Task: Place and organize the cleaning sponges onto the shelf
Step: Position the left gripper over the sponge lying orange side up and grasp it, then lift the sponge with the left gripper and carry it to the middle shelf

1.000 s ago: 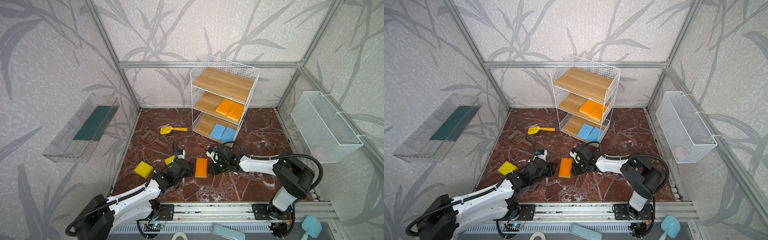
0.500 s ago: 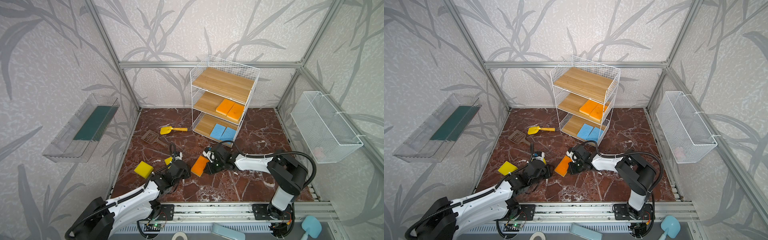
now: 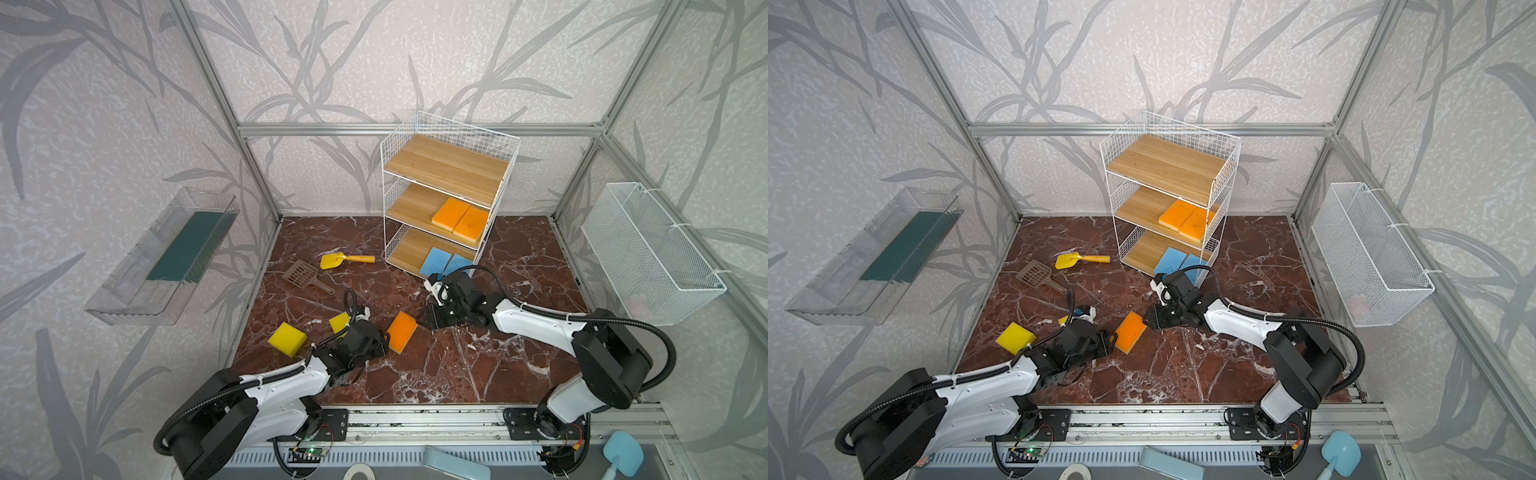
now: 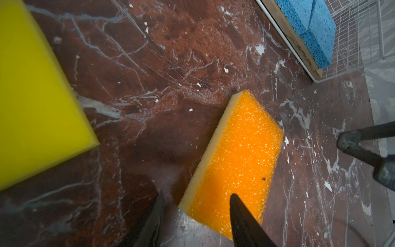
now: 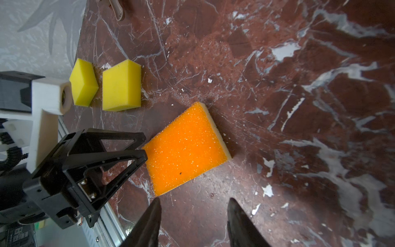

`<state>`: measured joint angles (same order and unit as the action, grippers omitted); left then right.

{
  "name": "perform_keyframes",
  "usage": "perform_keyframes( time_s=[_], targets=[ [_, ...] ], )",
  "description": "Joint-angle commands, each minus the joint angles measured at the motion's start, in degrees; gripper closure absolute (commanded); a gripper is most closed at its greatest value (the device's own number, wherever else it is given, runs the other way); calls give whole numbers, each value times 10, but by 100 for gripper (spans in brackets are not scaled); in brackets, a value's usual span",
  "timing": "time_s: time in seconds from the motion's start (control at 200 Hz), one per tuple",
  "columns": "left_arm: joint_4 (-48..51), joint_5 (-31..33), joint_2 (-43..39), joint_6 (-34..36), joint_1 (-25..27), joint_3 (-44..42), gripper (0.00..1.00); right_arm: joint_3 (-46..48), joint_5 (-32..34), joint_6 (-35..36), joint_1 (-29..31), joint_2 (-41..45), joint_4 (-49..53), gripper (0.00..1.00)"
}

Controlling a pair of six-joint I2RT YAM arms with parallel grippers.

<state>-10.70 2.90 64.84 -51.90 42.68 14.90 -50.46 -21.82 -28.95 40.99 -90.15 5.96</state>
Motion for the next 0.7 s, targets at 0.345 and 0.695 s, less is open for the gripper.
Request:
perform_keyframes(
  time_s=[0.345,0.695],
  targets=[
    [-51,0,97,-39,-1,18,49,44,-14,17,-55,50,5,47],
    [-93,-3,177,-54,-2,31,62,58,-17,16,-63,60,-8,47]
  ],
)
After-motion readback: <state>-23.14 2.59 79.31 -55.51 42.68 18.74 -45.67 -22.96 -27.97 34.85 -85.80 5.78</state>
